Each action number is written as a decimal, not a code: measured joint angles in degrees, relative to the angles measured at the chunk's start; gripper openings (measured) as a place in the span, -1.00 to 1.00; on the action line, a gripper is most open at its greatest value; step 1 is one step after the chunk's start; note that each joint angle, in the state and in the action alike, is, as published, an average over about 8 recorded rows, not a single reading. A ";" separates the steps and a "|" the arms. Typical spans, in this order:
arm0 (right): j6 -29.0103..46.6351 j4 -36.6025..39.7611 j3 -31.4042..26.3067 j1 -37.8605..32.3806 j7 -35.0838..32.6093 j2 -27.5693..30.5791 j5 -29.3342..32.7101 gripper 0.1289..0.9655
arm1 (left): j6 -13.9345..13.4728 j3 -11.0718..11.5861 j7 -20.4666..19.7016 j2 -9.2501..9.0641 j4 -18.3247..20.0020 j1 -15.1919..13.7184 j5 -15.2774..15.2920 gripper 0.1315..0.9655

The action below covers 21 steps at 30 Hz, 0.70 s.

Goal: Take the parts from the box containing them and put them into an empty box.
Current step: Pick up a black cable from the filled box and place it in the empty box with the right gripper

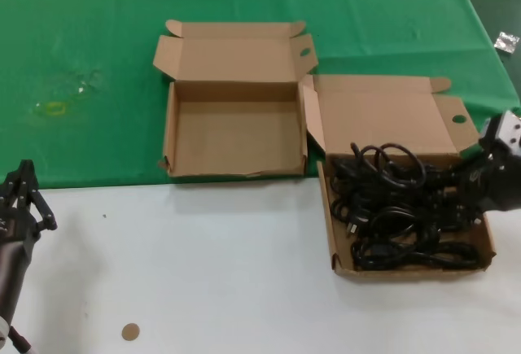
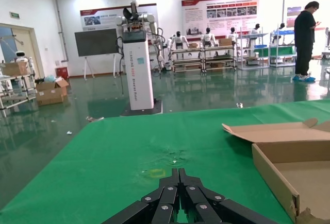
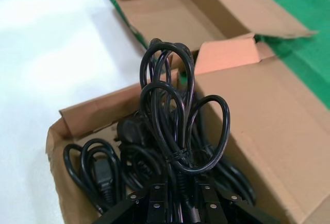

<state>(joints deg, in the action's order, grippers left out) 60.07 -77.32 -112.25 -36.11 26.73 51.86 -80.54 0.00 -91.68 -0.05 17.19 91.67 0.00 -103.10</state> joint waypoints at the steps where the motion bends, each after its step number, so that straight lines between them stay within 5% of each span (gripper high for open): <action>1: -0.09 -0.32 0.27 0.03 0.13 0.15 -0.11 -0.76 | 0.00 0.00 0.00 0.00 0.00 0.00 0.00 -0.95; 21: -3.06 4.39 0.44 -5.72 -2.87 -5.23 0.91 -0.77 | 0.00 0.00 0.02 0.00 0.00 0.00 0.00 -0.95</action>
<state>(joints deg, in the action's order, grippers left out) 57.01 -72.92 -111.81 -41.83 23.86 46.64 -79.63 0.00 -91.68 -0.03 17.19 91.67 0.00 -103.10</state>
